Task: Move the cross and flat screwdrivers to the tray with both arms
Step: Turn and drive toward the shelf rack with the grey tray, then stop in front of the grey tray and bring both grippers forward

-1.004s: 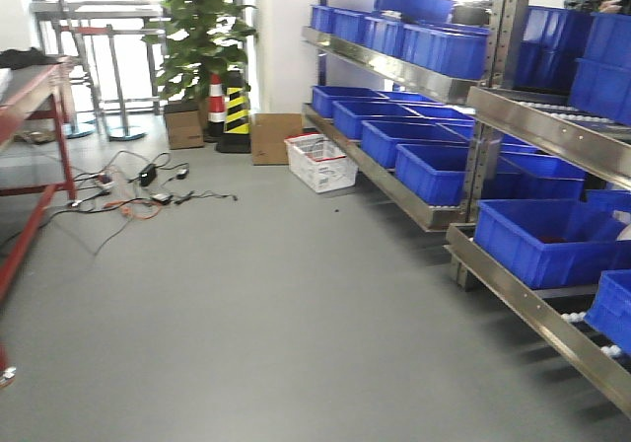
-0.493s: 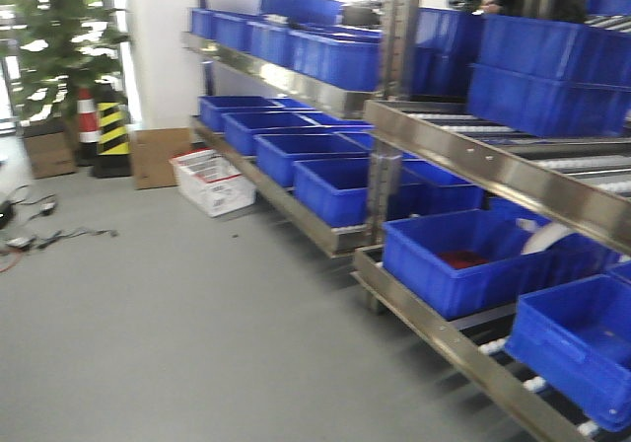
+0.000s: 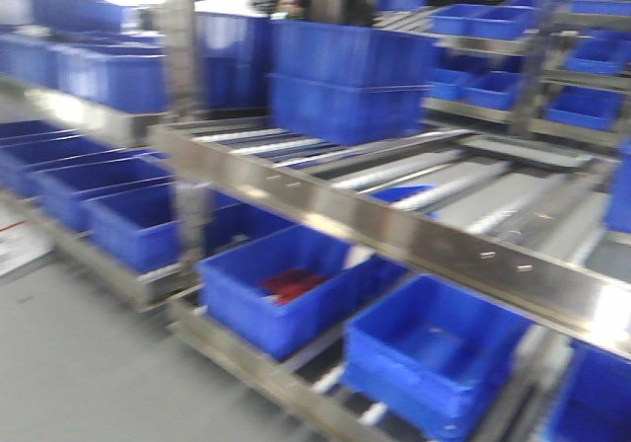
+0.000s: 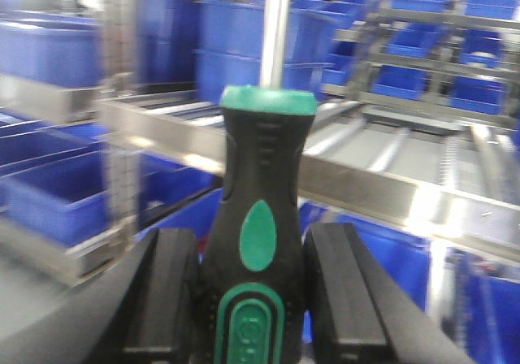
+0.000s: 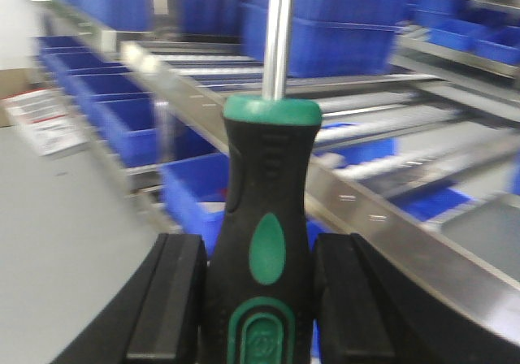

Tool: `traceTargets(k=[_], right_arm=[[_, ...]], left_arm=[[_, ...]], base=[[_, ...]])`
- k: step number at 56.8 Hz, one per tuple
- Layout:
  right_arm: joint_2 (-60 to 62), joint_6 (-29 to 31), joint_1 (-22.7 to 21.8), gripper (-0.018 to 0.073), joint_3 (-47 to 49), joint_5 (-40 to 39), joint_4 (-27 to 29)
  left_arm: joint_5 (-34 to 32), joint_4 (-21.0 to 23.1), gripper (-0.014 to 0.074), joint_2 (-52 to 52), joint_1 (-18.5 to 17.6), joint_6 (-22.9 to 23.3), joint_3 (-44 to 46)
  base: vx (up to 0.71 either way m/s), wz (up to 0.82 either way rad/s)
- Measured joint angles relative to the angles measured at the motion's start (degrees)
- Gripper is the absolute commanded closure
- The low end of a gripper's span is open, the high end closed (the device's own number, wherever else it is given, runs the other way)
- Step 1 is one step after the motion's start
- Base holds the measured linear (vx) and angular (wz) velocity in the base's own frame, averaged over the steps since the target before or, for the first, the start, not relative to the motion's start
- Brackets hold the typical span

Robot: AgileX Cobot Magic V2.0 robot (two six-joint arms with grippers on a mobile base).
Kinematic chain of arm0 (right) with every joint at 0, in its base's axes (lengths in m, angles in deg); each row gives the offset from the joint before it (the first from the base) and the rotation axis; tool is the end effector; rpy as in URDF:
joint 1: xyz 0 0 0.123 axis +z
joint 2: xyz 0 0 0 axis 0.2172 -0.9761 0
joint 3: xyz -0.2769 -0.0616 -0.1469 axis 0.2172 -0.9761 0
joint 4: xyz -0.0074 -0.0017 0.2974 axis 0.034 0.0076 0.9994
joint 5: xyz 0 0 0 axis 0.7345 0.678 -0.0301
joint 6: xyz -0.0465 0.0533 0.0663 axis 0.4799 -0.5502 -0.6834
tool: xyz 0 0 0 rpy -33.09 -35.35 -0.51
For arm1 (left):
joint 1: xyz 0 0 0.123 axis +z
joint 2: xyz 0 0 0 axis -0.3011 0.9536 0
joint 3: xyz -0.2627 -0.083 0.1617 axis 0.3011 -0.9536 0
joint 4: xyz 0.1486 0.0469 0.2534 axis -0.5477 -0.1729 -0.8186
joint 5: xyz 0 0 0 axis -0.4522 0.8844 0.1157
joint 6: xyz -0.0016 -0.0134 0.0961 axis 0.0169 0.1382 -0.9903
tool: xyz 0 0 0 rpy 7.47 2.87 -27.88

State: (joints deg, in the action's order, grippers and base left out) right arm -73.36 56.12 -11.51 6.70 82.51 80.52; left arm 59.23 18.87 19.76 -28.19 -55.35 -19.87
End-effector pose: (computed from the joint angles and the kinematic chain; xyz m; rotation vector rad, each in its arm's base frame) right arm 0.1407 0.0220 0.4585 -0.2181 1.7568 0.1458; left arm 0.1698 -0.0364 0.4559 0.0960 1.6582 -0.2617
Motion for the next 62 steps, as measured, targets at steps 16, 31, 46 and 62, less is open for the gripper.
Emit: traceTargets(k=[16, 31, 46, 62], right_arm=[[0.0, 0.0, 0.0, 0.0567, 0.0, 0.0, 0.0], [0.0, 0.0, 0.0, 0.0567, 0.0, 0.0, 0.0], [0.0, 0.0, 0.0, 0.0567, 0.0, 0.0, 0.0], [0.0, 0.0, 0.0, 0.0567, 0.0, 0.0, 0.0]], left_arm=[[0.0, 0.0, 0.0594, 0.0, 0.0, 0.0, 0.0], [0.0, 0.0, 0.0594, 0.0, 0.0, 0.0, 0.0], [0.0, 0.0, 0.0594, 0.0, 0.0, 0.0, 0.0], [0.0, 0.0, 0.0594, 0.0, 0.0, 0.0, 0.0]], base=[[0.33, -0.74], [0.27, -0.65], [0.23, -0.54], [0.22, -0.37]])
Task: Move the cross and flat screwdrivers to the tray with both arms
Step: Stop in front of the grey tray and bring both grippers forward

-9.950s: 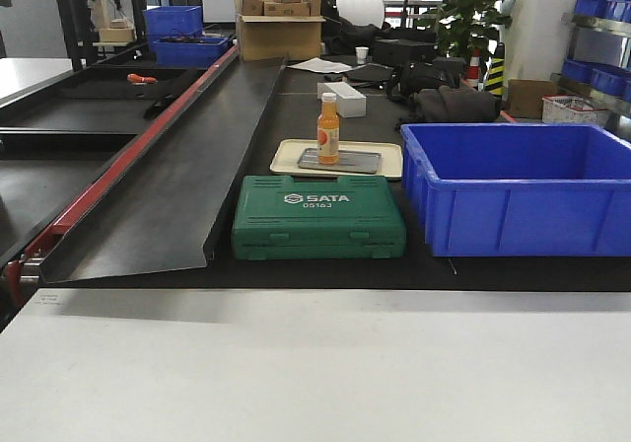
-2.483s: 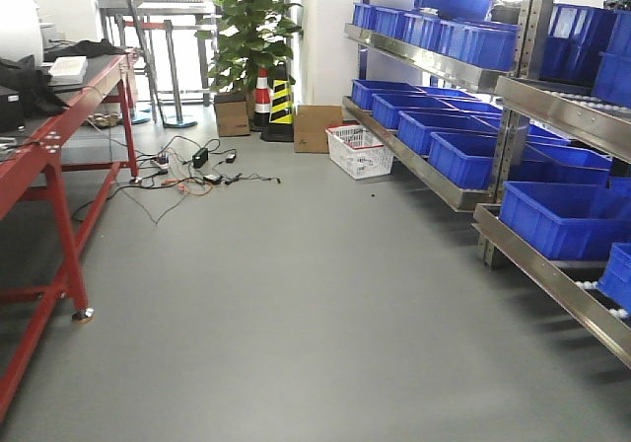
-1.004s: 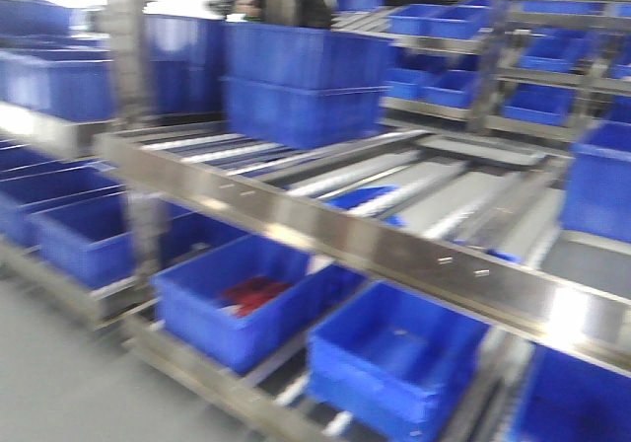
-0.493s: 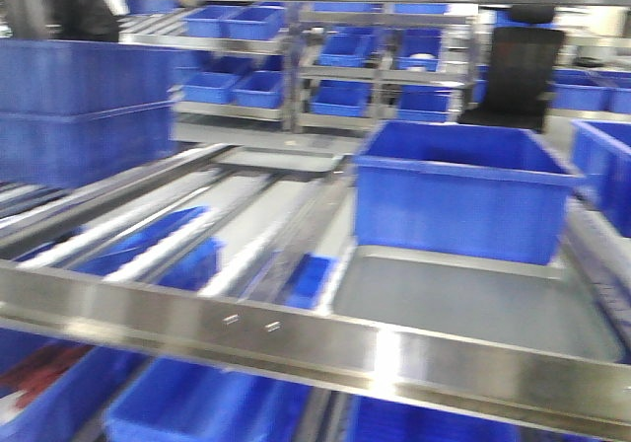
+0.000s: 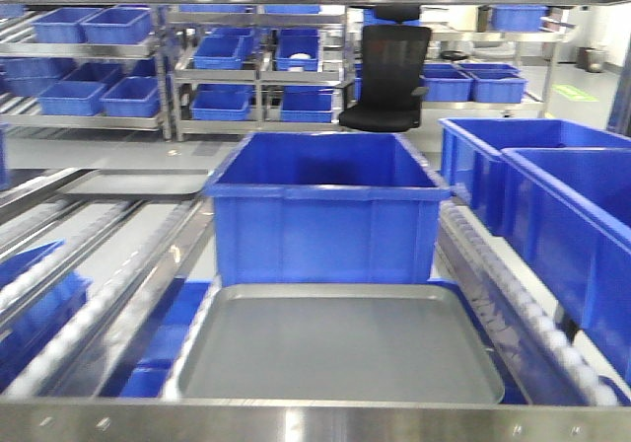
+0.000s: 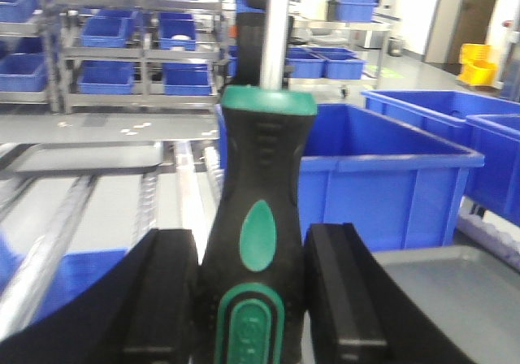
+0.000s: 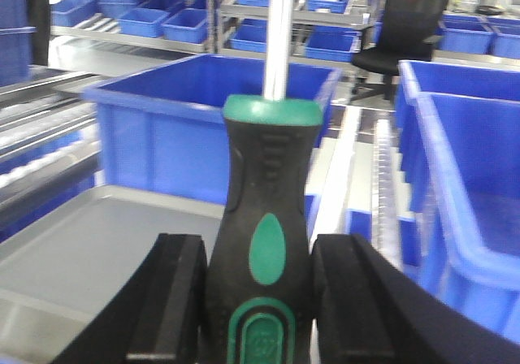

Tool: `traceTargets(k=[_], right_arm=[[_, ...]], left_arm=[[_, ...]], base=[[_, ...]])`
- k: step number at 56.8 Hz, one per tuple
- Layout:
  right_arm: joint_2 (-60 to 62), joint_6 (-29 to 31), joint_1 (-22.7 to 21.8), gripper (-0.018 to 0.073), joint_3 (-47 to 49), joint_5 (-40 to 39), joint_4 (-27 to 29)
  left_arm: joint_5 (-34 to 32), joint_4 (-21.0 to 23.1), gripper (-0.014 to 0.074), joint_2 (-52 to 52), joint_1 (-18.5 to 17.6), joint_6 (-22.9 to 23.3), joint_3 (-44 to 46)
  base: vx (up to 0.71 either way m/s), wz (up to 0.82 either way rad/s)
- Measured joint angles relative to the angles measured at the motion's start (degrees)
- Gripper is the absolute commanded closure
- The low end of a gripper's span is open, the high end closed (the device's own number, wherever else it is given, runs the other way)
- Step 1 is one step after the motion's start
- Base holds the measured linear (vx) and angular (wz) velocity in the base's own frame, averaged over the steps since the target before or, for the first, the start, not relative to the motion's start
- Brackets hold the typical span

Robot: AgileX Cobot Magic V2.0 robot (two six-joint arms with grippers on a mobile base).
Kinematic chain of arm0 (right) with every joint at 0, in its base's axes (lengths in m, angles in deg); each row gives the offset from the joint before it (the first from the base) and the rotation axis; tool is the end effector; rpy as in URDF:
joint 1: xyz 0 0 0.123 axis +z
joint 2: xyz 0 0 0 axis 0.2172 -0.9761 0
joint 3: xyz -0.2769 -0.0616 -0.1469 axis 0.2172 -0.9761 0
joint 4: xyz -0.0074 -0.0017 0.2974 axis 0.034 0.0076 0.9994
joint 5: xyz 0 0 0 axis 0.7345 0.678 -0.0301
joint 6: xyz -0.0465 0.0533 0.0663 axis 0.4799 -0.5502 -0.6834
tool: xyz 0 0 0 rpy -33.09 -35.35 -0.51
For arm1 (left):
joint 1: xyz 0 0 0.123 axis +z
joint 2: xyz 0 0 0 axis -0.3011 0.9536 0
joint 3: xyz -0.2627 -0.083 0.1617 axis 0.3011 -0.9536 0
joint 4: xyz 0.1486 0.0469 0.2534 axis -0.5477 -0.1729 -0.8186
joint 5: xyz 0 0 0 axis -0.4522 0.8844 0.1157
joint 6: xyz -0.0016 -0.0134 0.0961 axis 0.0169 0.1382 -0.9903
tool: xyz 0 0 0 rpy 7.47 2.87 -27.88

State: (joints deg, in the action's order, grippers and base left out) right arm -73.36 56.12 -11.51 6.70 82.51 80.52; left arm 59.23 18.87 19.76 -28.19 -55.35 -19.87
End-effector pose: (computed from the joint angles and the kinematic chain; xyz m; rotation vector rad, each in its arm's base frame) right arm 0.1407 0.0220 0.4585 -0.2181 1.7568 0.1458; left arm 0.1698 -0.0364 0.4559 0.0960 1.6582 -0.2617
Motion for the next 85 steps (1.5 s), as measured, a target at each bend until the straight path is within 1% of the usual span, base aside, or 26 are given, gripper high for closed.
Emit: traceTargets(k=[24, 72, 78, 85], right_arm=[[0.0, 0.0, 0.0, 0.0567, 0.0, 0.0, 0.0], [0.0, 0.0, 0.0, 0.0567, 0.0, 0.0, 0.16], [0.0, 0.0, 0.0, 0.0567, 0.0, 0.0, 1.3], [0.0, 0.0, 0.0, 0.0567, 0.0, 0.0, 4.5]], left_arm=[[0.0, 0.0, 0.0594, 0.06, 0.0, 0.0, 0.0], [0.0, 0.0, 0.0594, 0.06, 0.0, 0.0, 0.0], [0.0, 0.0, 0.0594, 0.06, 0.0, 0.0, 0.0], [0.0, 0.0, 0.0594, 0.06, 0.0, 0.06, 0.0]], base=[[0.17, -0.11], [0.0, 0.0], [0.0, 0.0], [0.0, 0.0]])
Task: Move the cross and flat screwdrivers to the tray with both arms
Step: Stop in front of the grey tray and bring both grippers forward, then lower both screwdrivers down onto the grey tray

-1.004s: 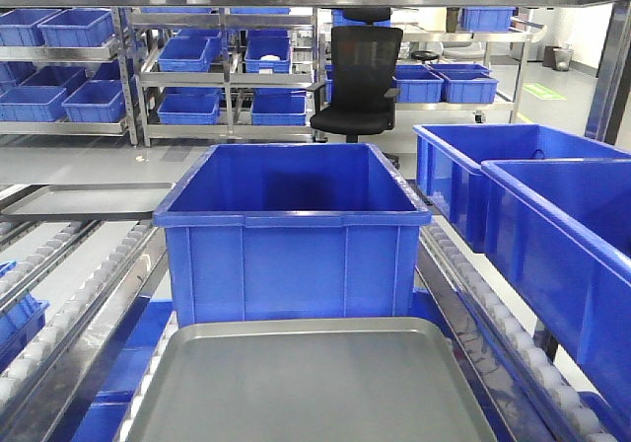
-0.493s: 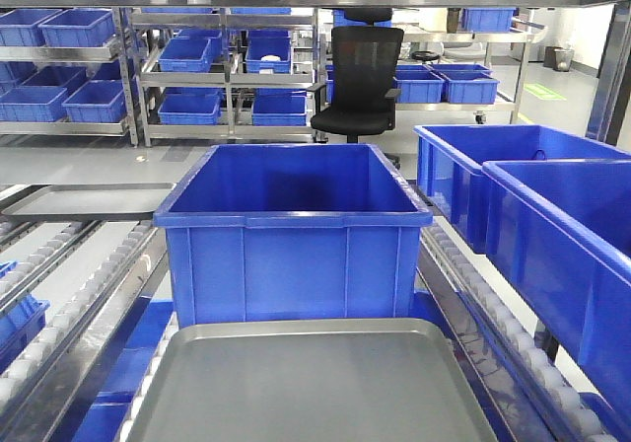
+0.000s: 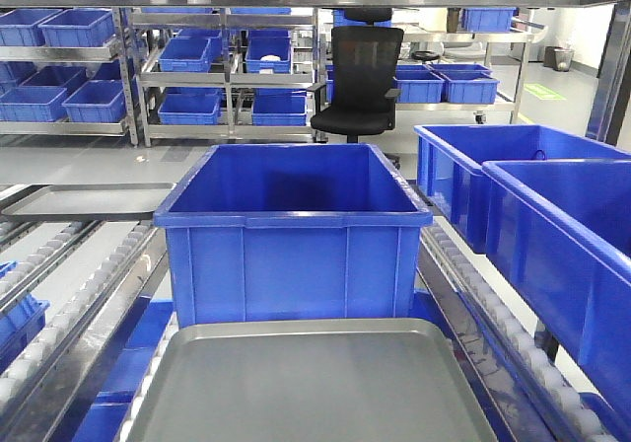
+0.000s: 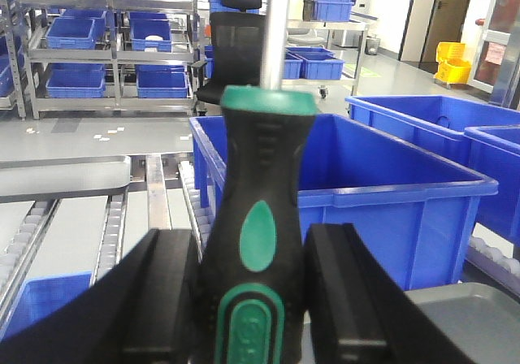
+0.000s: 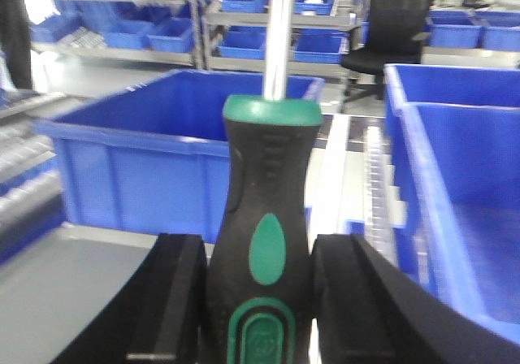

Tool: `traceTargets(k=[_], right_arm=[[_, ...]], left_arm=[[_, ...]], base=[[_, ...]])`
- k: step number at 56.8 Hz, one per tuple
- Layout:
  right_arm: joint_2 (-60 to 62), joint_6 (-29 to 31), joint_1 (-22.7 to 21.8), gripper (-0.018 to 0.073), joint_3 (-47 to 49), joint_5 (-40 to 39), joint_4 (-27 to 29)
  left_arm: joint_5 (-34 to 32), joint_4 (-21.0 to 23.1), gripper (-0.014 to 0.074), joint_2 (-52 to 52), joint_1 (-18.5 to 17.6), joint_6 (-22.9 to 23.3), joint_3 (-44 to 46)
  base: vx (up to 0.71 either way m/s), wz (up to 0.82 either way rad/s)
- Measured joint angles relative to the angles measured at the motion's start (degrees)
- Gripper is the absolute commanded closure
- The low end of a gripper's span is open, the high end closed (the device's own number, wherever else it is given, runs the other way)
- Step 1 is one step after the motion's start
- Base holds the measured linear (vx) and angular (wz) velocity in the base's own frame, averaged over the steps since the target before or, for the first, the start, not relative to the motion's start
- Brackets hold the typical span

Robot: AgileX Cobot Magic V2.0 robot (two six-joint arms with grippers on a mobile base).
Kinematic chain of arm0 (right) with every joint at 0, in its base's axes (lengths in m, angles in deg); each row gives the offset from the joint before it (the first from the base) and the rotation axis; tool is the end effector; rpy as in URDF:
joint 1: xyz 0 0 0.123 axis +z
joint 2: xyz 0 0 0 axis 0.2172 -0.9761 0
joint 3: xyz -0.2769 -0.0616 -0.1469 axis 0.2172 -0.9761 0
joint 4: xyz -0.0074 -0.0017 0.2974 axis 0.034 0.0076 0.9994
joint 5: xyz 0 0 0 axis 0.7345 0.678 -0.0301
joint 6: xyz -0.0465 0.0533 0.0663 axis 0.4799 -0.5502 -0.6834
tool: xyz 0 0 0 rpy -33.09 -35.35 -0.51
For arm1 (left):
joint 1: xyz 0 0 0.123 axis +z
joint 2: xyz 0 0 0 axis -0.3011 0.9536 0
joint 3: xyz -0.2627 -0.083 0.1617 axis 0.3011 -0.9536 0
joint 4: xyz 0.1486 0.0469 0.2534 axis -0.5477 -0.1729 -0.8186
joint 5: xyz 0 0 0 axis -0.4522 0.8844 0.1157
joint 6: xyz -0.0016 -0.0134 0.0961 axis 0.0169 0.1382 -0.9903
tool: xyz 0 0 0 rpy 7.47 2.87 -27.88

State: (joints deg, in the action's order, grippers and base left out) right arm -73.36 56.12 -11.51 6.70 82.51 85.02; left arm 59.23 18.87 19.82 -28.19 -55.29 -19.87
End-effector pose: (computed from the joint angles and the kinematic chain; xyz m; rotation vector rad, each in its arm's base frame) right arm 0.1401 0.0259 0.4600 -0.1901 1.7469 0.2306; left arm 0.1702 -0.0365 0.4558 0.0951 1.6593 -0.2624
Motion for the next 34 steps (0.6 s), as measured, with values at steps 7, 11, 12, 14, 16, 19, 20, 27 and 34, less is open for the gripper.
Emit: traceTargets(k=[7, 11, 12, 14, 16, 19, 20, 27, 34], right_arm=[[-0.29, 0.0, 0.0, 0.0567, 0.0, 0.0, 3.05], [-1.46, 0.14, 0.0, 0.0567, 0.0, 0.77, 5.31], [-2.08, 0.24, 0.0, 0.0567, 0.06, 1.37, 5.87], [-3.42, 0.85, 0.0, 0.0567, 0.05, 2.55, 7.55], [-5.49, 1.91, 0.0, 0.0567, 0.05, 3.97, 9.38], [-8.92, 4.3, 0.0, 0.0567, 0.05, 6.09, 12.38], [-9.87, 5.39, 0.0, 0.0567, 0.05, 6.68, 13.63], [-19.91, 12.48, 0.44, 0.0567, 0.0, 8.12, 21.7], [-29.19, 15.37, 4.81, 0.0567, 0.19, 5.68, 24.59]], left_arm=[[0.68, 0.68, 0.0594, 0.0, 0.0, 0.0, 0.0], [2.5, 3.33, 0.0594, 0.59, 0.0, 0.0, 0.0], [2.85, 4.01, 0.0594, 0.76, 0.0, 0.0, 0.0], [4.05, 6.38, 0.0594, 1.71, 0.0, -0.43, 0.0], [5.05, 8.59, 0.0594, 2.97, 0.0, -1.25, 0.0], [6.74, 12.53, 0.0594, 5.86, 0.0, -3.4, 0.0], [7.1, 13.66, 0.0594, 6.69, 0.0, -4.09, 0.0], [8.26, 24.98, 0.0594, 15.96, -1.91, -12.18, 0.0], [6.76, 33.15, 0.0594, 25.96, -6.31, -17.63, 0.0]], base=[[0.0, 0.0], [0.0, 0.0], [0.0, 0.0], [0.0, 0.0], [0.0, 0.0], [0.0, 0.0], [0.0, 0.0], [0.0, 0.0], [0.0, 0.0]])
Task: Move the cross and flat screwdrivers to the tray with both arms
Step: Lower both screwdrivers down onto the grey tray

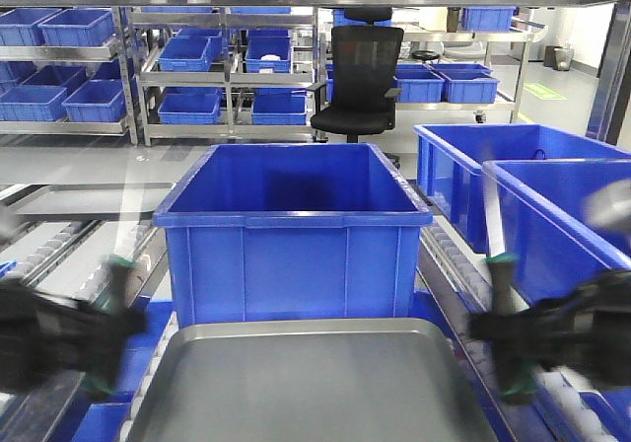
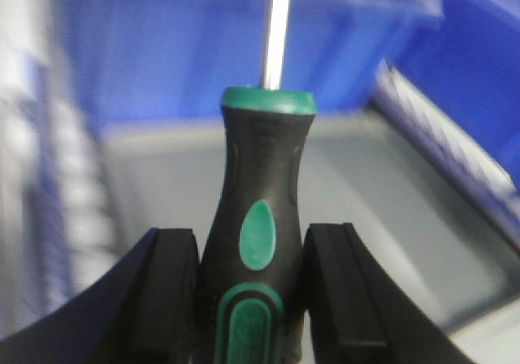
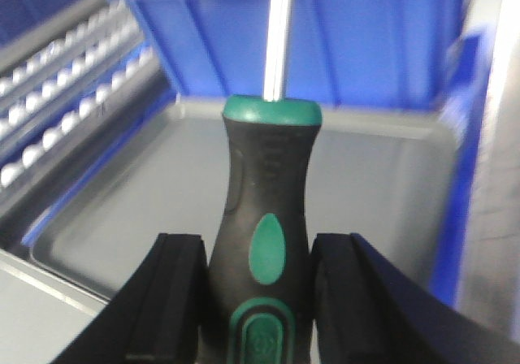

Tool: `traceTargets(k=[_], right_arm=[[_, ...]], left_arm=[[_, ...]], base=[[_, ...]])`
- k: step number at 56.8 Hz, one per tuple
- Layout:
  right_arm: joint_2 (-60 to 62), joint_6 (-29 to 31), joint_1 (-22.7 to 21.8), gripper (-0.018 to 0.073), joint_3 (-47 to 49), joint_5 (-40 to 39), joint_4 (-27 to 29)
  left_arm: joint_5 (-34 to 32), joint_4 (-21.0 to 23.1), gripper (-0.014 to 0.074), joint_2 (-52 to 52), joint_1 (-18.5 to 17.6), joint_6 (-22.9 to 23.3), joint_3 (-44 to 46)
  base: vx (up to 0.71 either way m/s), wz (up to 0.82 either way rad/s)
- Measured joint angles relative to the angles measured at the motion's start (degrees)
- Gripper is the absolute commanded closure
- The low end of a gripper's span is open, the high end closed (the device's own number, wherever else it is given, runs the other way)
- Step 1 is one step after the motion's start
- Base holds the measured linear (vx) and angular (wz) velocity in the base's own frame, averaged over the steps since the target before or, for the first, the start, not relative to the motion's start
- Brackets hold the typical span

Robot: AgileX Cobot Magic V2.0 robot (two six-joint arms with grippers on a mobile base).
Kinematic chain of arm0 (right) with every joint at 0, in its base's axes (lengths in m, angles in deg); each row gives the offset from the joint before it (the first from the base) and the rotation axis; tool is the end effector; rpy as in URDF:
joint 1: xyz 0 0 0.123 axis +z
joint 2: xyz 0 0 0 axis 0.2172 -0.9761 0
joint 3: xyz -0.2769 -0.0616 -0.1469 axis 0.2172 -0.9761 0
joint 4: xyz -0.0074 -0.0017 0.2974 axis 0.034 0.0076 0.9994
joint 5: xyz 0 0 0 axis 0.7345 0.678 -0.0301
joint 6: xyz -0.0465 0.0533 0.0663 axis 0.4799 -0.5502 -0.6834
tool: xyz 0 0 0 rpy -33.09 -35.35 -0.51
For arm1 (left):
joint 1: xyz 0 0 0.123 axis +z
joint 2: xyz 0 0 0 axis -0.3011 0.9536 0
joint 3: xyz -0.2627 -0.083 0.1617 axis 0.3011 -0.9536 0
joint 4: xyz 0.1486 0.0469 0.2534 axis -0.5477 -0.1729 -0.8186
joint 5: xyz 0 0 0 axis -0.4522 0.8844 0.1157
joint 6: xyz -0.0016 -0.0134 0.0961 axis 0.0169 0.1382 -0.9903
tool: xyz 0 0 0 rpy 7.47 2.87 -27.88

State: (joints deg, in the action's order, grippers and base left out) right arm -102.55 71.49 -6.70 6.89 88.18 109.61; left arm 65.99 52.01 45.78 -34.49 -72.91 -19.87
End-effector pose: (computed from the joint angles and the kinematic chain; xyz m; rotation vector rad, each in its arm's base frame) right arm 0.2764 0.0764 0.3600 -0.2918 2.1719 0.6817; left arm 0.2762 -0.1142 0.3467 0.1402 2.1742 -0.6841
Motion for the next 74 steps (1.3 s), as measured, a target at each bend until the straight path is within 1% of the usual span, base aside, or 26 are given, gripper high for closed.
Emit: traceTargets(k=[6, 13, 16, 21, 32, 41, 52, 59, 63, 74], right_arm=[[-7.42, 0.18, 5.49, 0.0567, 1.86, -2.34, 0.45], [-15.47, -1.83, 9.13, 0.0567, 5.72, -3.4, 1.14], [-18.8, -2.72, 9.59, 0.0567, 7.01, -3.52, 1.25], [-22.73, -3.53, 9.71, 0.0567, 9.05, -3.58, 1.27], [-27.91, -5.04, 9.72, 0.0567, 10.26, -1.46, 1.64], [-28.98, -5.16, 9.72, 0.0567, 10.31, -0.71, 1.87], [-28.98, -5.16, 9.72, 0.0554, 10.31, -0.3, 2.13], [-28.98, -5.16, 9.72, 0.0496, 10.31, -0.3, 2.13], [-28.98, -5.16, 9.72, 0.0438, 10.31, -0.36, 2.13], [-28.98, -5.16, 9.72, 0.0238, 10.31, -0.41, 2.19]], left_arm=[[-1.34, 2.9, 0.0594, 8.22, -3.41, -1.36, 1.13], [-0.76, 4.16, 0.0594, 15.54, -6.26, -1.61, 5.81], [-0.32, 4.39, 0.0594, 17.83, -7.1, -1.61, 8.29], [-0.27, 4.77, 0.0594, 20.8, -8.11, -0.27, 11.07], [-0.47, 4.83, 0.0594, 25.16, -8.51, 3.92, 11.67], [-0.33, 4.83, 0.0594, 26.21, -8.51, 7.51, 11.67], [-0.38, 4.83, 0.0586, 26.21, -8.55, 8.19, 11.67], [-0.38, 4.83, 0.0541, 26.21, -8.57, 8.23, 11.67], [-0.38, 4.83, 0.05, 26.21, -8.57, 8.23, 11.67], [-0.28, 4.83, 0.0309, 26.21, -8.57, 8.23, 11.67]], base=[[0.0, 0.0], [0.0, 0.0], [0.0, 0.0], [0.0, 0.0], [0.0, 0.0], [0.0, 0.0], [0.0, 0.0], [0.0, 0.0], [0.0, 0.0], [0.0, 0.0]])
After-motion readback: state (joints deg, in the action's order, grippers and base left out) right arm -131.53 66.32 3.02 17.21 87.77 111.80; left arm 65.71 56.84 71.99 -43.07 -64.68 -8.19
